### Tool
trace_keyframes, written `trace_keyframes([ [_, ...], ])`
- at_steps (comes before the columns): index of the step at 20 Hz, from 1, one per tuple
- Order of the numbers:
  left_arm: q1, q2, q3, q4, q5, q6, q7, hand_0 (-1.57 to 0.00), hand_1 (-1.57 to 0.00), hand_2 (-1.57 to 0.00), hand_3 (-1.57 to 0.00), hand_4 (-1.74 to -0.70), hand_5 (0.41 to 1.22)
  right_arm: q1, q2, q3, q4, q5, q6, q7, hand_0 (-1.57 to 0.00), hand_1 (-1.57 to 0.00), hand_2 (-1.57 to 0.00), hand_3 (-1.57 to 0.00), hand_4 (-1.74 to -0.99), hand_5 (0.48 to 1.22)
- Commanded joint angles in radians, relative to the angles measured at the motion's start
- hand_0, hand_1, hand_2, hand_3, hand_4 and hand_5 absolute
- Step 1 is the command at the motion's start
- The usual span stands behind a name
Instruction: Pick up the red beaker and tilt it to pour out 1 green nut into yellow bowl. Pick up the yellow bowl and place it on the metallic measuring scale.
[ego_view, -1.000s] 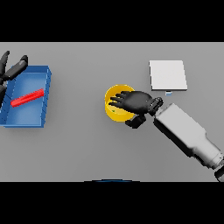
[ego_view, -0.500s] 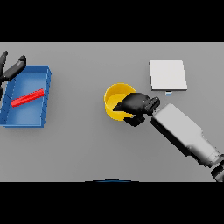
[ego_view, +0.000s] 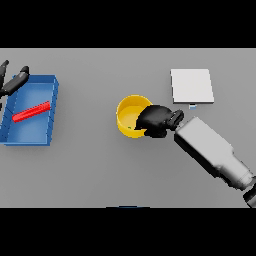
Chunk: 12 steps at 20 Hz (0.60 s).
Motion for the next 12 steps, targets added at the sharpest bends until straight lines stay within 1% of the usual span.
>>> trace_keyframes([
  [1, 0.001, 0.006, 0.01, 0.002, -0.014, 0.004, 0.0, 0.0, 0.0, 0.0, 0.0, -0.72, 0.696, 0.008, -0.005, 0.0, -0.015, 0.001, -0.004, 0.01, -1.48, -1.48, -1.29, -1.23, -1.708, 1.197],
  [3, -0.005, 0.012, 0.022, 0.014, -0.028, 0.011, 0.0, 0.0, 0.0, 0.0, 0.0, -0.72, 0.693, 0.004, -0.004, -0.006, -0.012, -0.001, -0.008, 0.022, -1.51, -1.51, -1.31, -1.29, -1.72, 1.206],
  [4, -0.004, 0.014, 0.025, 0.016, -0.03, 0.014, 0.0, 0.0, 0.0, 0.0, 0.0, -0.72, 0.694, 0.0, -0.011, -0.012, -0.012, -0.006, -0.006, 0.014, -1.53, -1.52, -1.32, -1.31, -1.724, 1.209],
  [5, 0.004, 0.026, 0.036, 0.008, -0.039, 0.012, 0.0, 0.0, 0.0, 0.0, 0.0, -0.72, 0.695, -0.002, -0.014, -0.025, -0.017, -0.016, -0.002, 0.026, -1.53, -1.53, -1.33, -1.32, -1.727, 1.211],
  [6, 0.019, 0.024, 0.049, 0.008, -0.049, 0.027, 0.0, 0.0, 0.0, 0.0, 0.0, -0.72, 0.696, -0.003, -0.029, -0.037, -0.034, -0.029, 0.012, 0.025, -1.54, -1.54, -1.33, -1.34, -1.73, 1.213],
  [8, 0.013, 0.028, 0.058, 0.015, -0.054, 0.037, 0.001, 0.0, 0.0, 0.0, 0.0, -0.72, 0.694, -0.006, -0.037, -0.055, -0.057, -0.047, 0.032, 0.037, -1.55, -1.55, -1.34, -1.32, -1.734, 1.216],
  [10, 0.005, 0.034, 0.054, 0.021, -0.057, 0.033, 0.004, 0.0, 0.0, 0.0, 0.0, -0.72, 0.693, -0.004, -0.056, -0.074, -0.096, -0.065, 0.056, 0.048, -1.56, -1.56, -1.41, -1.25, -1.737, 1.218],
  [12, 0.011, 0.038, 0.07, 0.023, -0.073, 0.041, 0.003, 0.0, 0.0, 0.0, 0.0, -0.72, 0.688, -0.014, -0.085, -0.107, -0.134, -0.076, 0.065, 0.069, -1.56, -1.56, -1.43, -1.21, -1.738, 1.219],
])
